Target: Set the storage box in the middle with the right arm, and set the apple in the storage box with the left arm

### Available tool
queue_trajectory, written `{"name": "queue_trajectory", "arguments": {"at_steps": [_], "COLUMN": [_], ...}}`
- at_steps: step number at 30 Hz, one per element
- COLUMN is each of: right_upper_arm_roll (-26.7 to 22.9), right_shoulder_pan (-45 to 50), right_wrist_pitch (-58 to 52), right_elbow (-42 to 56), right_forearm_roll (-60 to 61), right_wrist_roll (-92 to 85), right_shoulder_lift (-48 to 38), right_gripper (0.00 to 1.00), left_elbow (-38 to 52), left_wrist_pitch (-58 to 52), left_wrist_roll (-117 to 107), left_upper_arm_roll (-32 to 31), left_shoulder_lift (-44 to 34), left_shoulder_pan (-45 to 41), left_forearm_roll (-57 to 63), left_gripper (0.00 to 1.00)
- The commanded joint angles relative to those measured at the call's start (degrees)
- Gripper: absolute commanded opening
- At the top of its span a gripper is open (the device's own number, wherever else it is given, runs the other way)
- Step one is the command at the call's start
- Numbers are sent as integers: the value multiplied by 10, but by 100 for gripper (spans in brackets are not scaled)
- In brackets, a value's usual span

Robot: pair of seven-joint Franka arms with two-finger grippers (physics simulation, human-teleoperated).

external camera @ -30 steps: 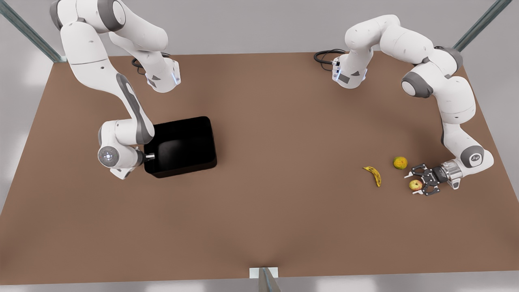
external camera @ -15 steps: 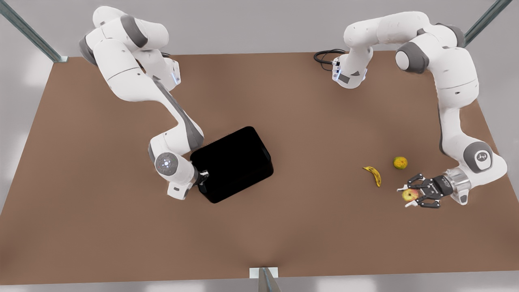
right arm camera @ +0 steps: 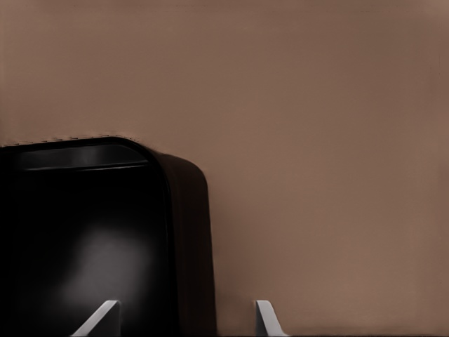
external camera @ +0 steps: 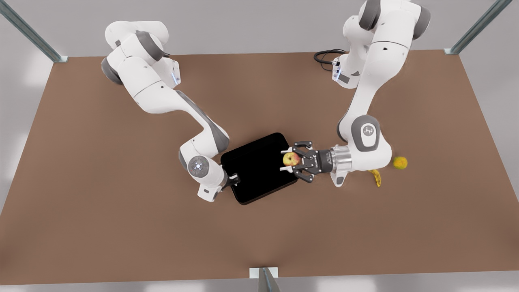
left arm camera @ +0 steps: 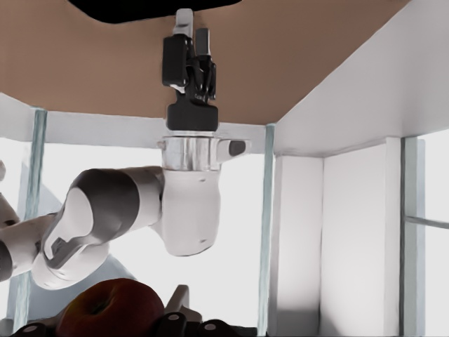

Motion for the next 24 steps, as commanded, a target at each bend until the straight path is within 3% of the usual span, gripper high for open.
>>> {"name": "queue_trajectory", "arguments": {"at_steps": [1, 5, 6, 7, 11, 13, 17, 19, 21, 24], "right_upper_arm_roll": [0, -1, -20, -45, -103, -108, -108, -108, -108, -123], "right_shoulder_pan": [-7, -159, -190, -217, -268, -268, -268, -268, -265, -241], "right_wrist_pitch": [-17, -297, -378, -433, -487, -499, -503, -503, -503, -496], "right_elbow": [1, -2, -2, -4, -11, -4, 5, 3, 3, 2], "right_forearm_roll": [1, 2, 2, -1, 1, 2, 2, 2, 0, -2], "right_wrist_roll": [3, 0, -2, -37, -225, -248, -248, -247, -243, -247], "right_shoulder_lift": [-12, -139, -182, -240, -382, -384, -394, -394, -392, -377], "right_gripper": [100, 100, 100, 100, 100, 100, 100, 100, 100, 100], "left_elbow": [0, 7, 7, 8, 20, 27, 68, 64, 56, 37], "left_wrist_pitch": [-16, 74, 88, 82, 79, 76, 38, 17, -89, -244], "left_wrist_roll": [-15, -46, -37, -35, -29, -29, 3, 191, 430, 602], "left_upper_arm_roll": [1, -31, -43, -43, -44, -43, -14, -13, -13, -27], "left_shoulder_lift": [0, 16, 25, 25, 30, 29, -19, -53, -106, -213], "left_shoulder_pan": [-8, -46, -45, -43, -44, -44, -9, 24, 66, 133], "left_forearm_roll": [321, 320, 321, 322, 372, 381, 593, 699, 879, 944], "left_gripper": [21, 21, 68, 100, 100, 100, 100, 100, 100, 100]}}
